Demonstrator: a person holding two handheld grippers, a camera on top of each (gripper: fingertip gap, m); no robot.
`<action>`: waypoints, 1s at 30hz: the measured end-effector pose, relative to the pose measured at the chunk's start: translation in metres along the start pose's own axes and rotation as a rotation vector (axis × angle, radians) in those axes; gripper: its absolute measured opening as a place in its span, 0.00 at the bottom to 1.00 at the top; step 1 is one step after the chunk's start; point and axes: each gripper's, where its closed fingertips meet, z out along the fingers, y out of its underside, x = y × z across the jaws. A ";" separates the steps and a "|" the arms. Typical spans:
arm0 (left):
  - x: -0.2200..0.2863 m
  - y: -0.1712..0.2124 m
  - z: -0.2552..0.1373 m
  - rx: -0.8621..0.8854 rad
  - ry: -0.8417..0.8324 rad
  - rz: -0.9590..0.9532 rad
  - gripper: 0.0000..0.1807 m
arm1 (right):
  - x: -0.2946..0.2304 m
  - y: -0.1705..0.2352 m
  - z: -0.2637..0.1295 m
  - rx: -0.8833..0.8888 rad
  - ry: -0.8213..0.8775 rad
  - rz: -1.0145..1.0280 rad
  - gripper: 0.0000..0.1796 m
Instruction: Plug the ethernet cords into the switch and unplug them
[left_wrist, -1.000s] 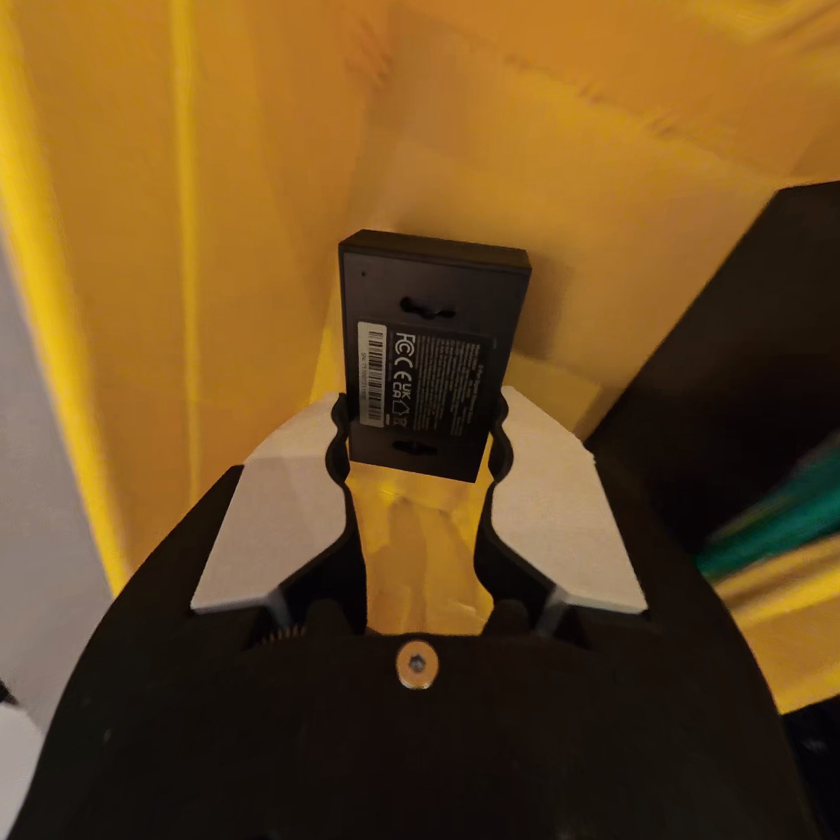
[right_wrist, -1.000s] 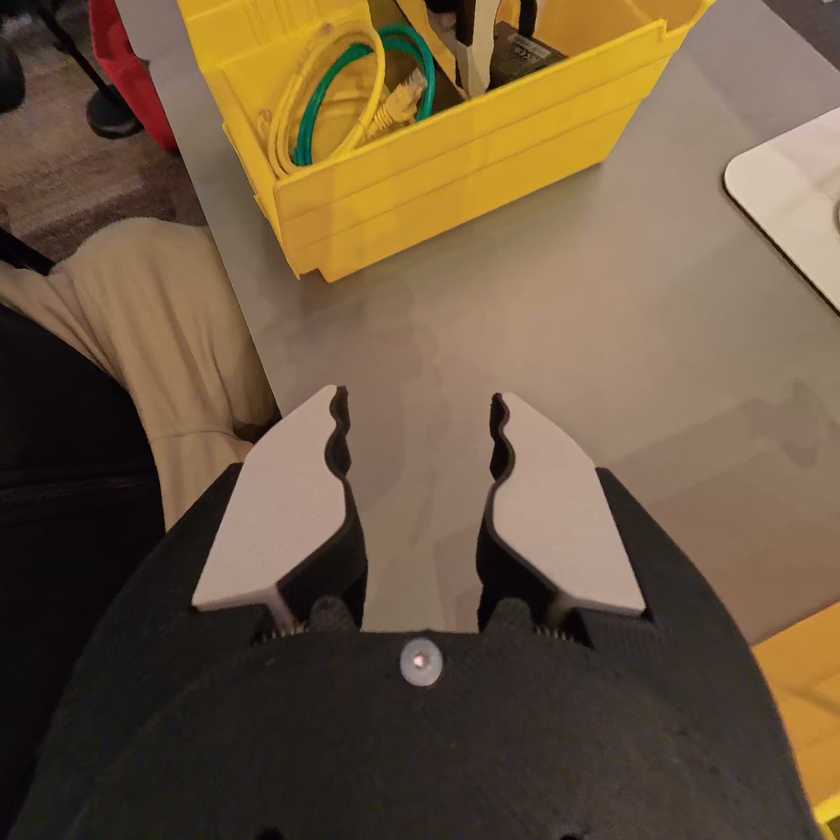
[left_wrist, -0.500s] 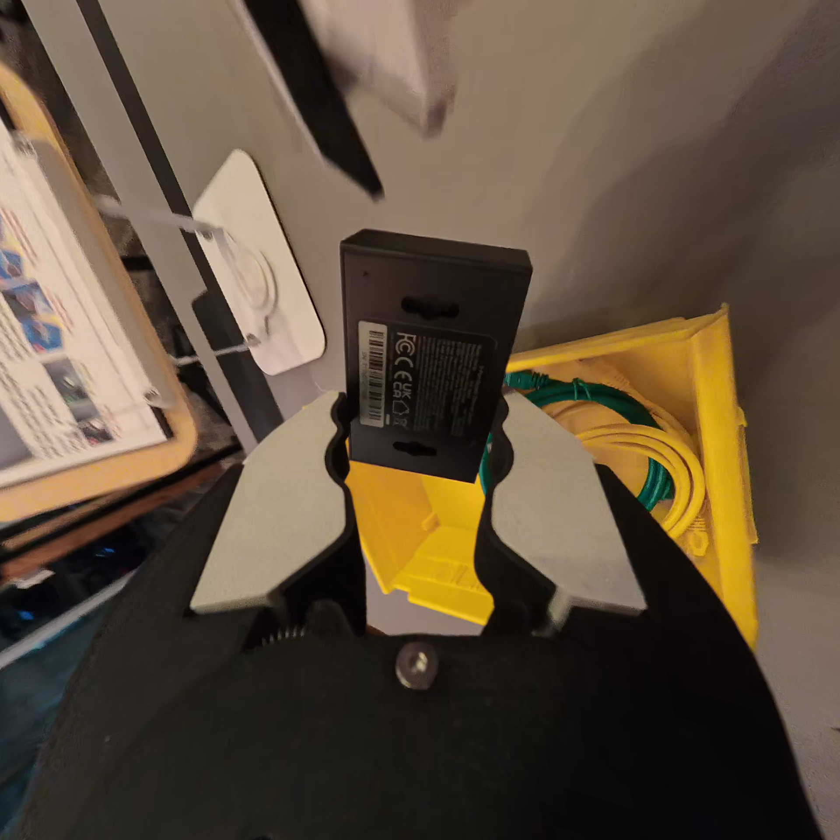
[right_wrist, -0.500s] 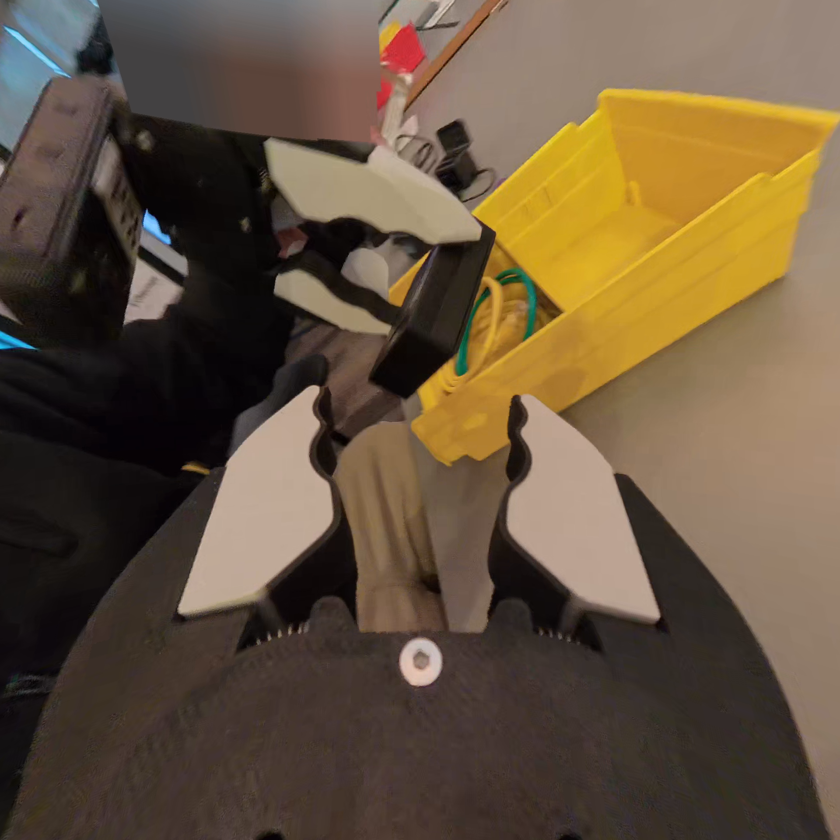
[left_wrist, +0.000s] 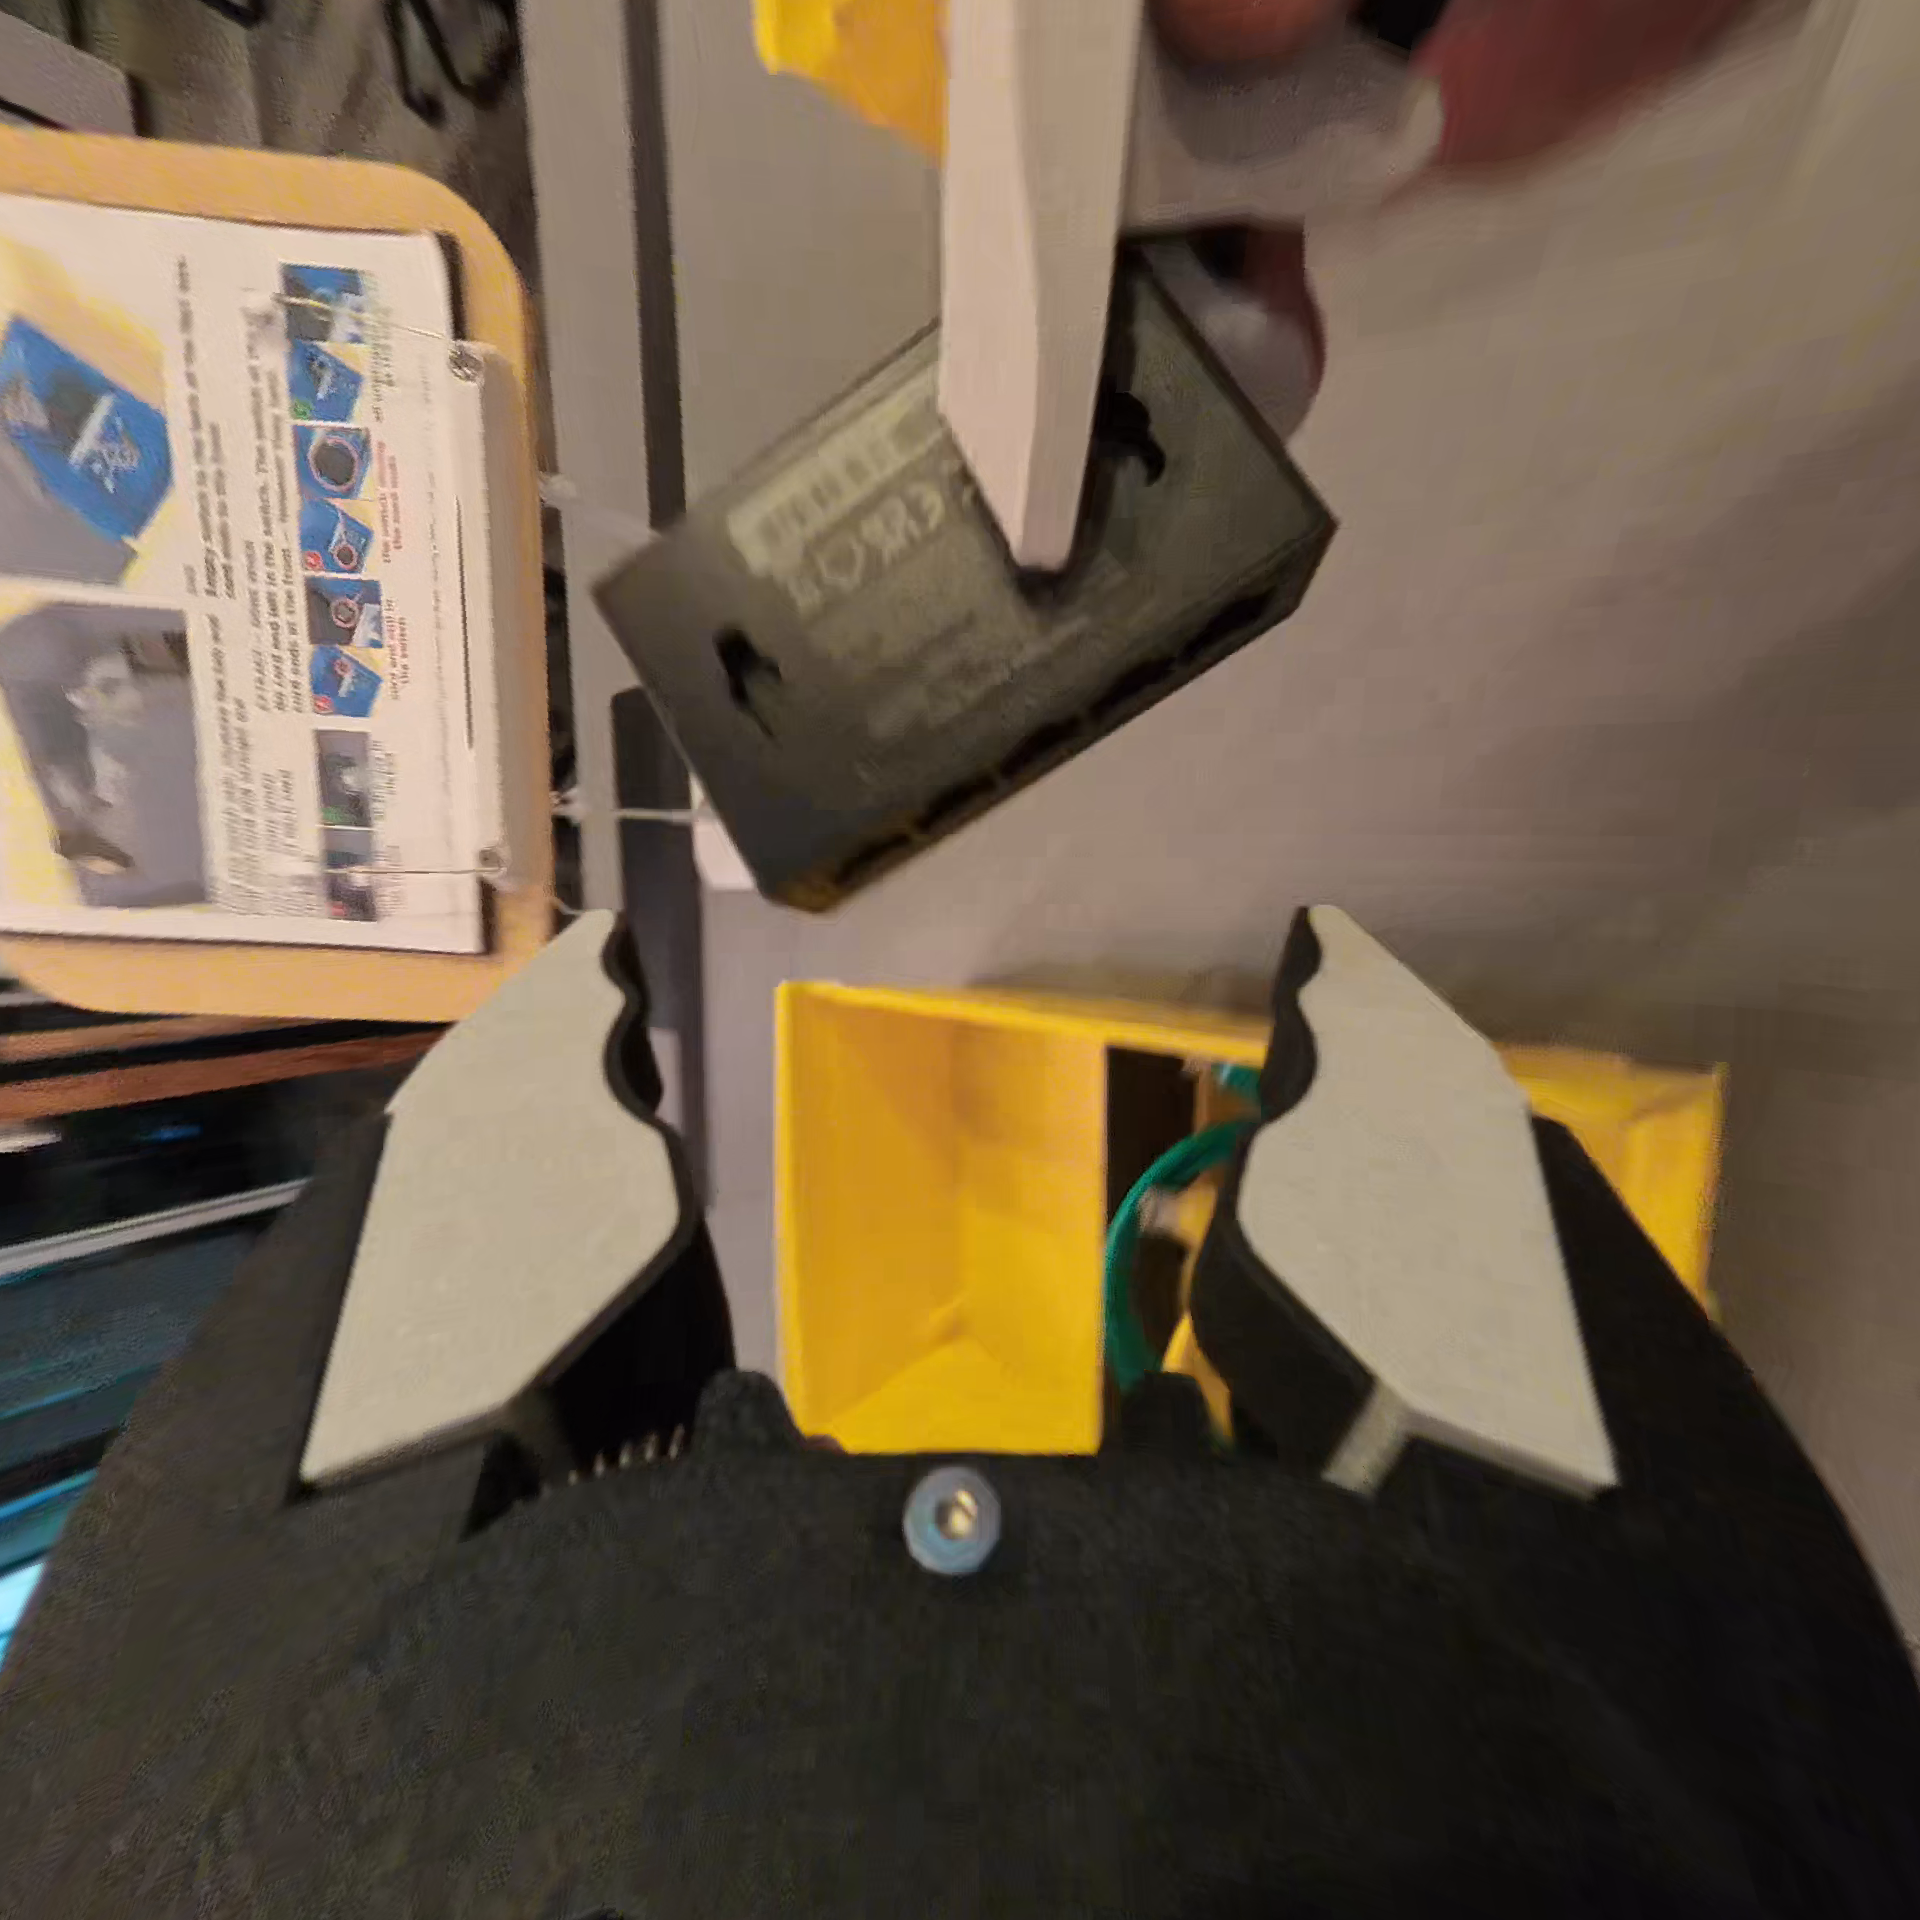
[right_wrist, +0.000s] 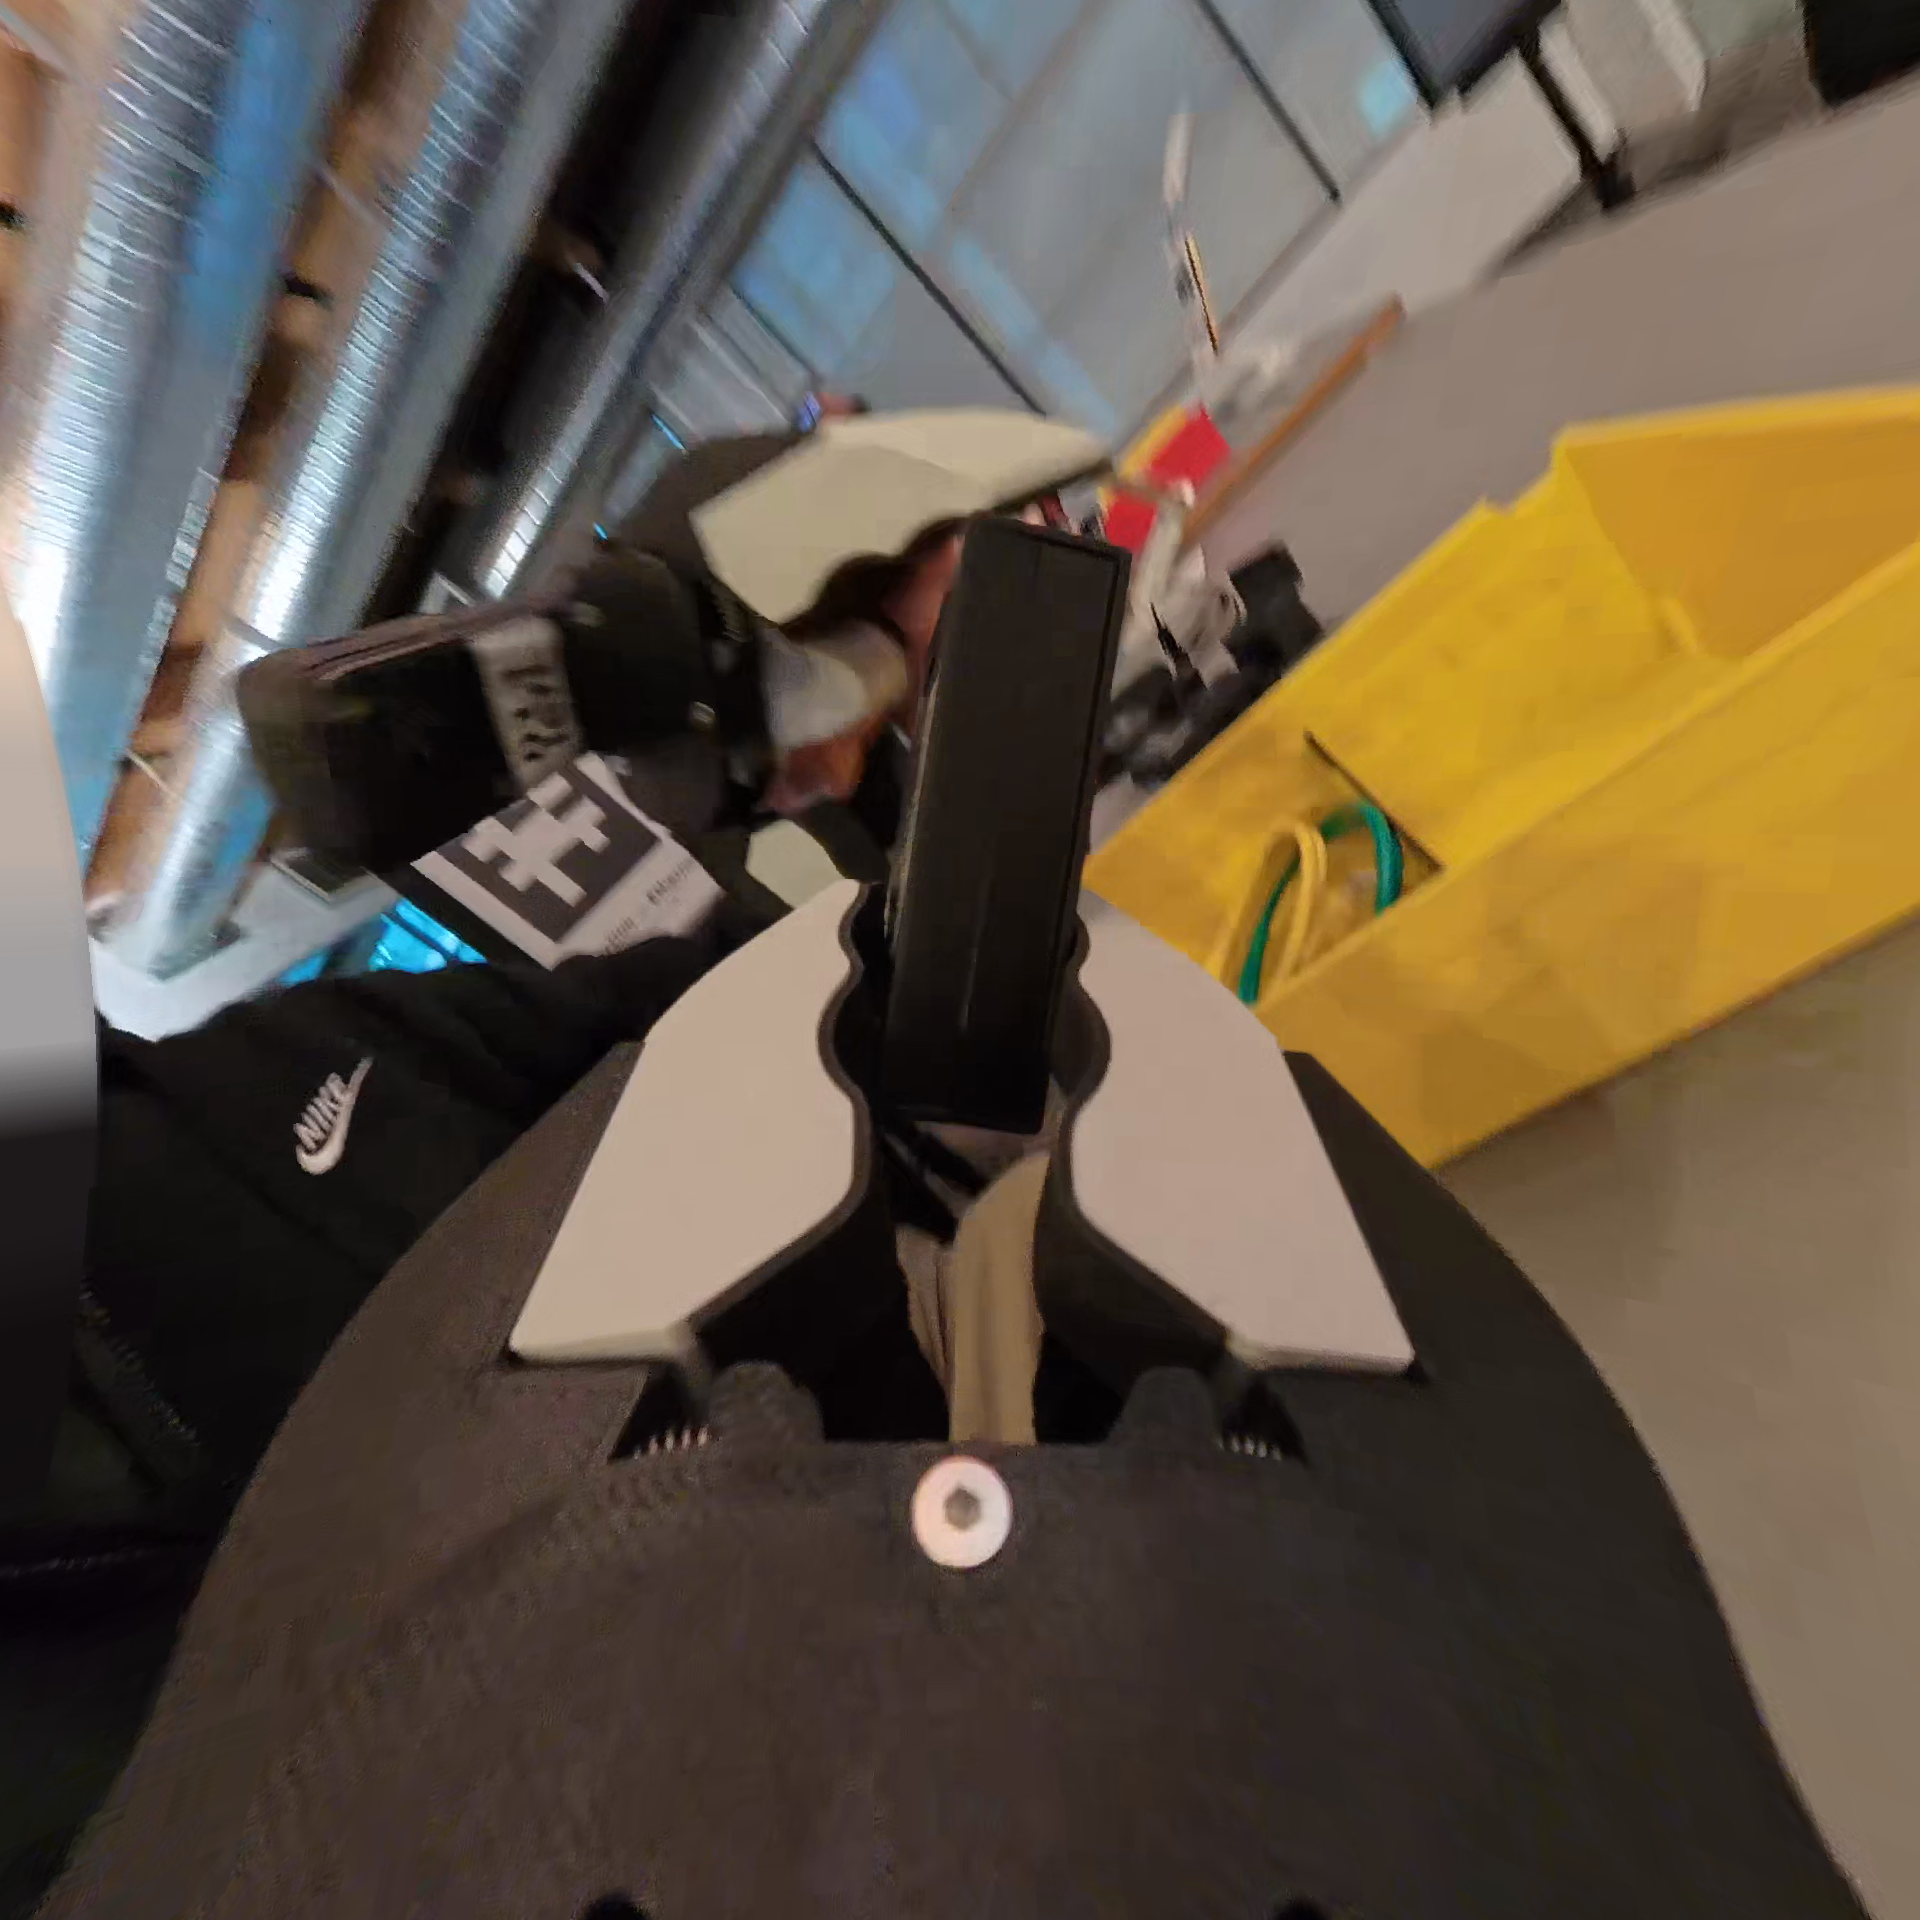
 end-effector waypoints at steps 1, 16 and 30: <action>-0.004 -0.003 0.000 0.068 -0.020 -0.091 0.67 | -0.004 -0.007 -0.004 0.052 -0.017 -0.004 0.16; -0.004 -0.046 -0.005 0.496 -0.148 -0.387 0.59 | -0.015 -0.003 0.014 0.140 -0.175 0.119 0.19; -0.009 -0.054 -0.029 0.837 0.276 -0.824 0.58 | -0.033 -0.017 0.000 0.048 0.240 -0.792 0.46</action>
